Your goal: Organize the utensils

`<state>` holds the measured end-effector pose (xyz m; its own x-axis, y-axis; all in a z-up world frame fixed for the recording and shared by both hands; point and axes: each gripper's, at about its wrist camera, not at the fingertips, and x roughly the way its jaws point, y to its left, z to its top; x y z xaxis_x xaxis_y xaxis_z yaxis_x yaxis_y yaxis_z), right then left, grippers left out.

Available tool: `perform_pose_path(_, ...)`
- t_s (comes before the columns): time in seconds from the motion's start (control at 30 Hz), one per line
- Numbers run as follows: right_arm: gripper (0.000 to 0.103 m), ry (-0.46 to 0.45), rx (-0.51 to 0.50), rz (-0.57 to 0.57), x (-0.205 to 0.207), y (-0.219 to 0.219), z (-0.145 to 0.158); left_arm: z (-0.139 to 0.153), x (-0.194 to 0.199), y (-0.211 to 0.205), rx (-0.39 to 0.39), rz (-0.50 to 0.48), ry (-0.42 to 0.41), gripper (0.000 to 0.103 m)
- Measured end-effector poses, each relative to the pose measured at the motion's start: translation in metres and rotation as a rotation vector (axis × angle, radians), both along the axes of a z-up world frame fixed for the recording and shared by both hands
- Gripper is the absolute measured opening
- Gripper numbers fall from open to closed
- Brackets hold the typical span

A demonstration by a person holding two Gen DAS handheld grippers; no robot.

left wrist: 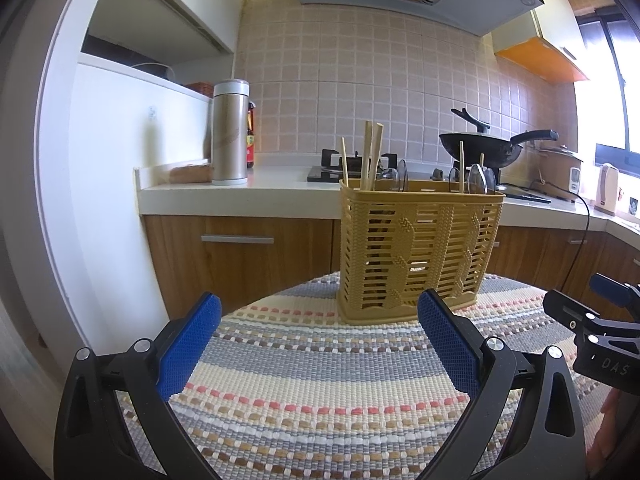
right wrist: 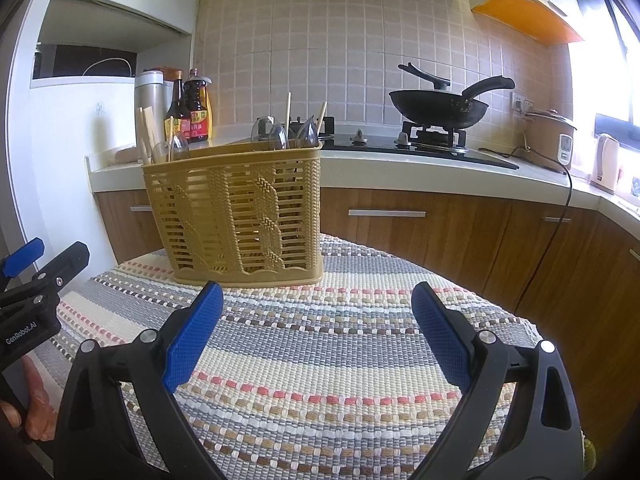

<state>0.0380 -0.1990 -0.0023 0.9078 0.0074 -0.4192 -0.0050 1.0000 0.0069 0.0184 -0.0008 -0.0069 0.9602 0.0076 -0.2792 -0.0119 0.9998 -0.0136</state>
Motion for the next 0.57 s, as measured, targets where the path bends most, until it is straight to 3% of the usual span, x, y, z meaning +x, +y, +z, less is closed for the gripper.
perform_pose_path(0.57, 0.091, 0.002, -0.019, 0.002, 0.0002, 0.0045, -0.0006, 0.0002, 0.0006, -0.0003, -0.007, -0.004, -0.003, 0.096)
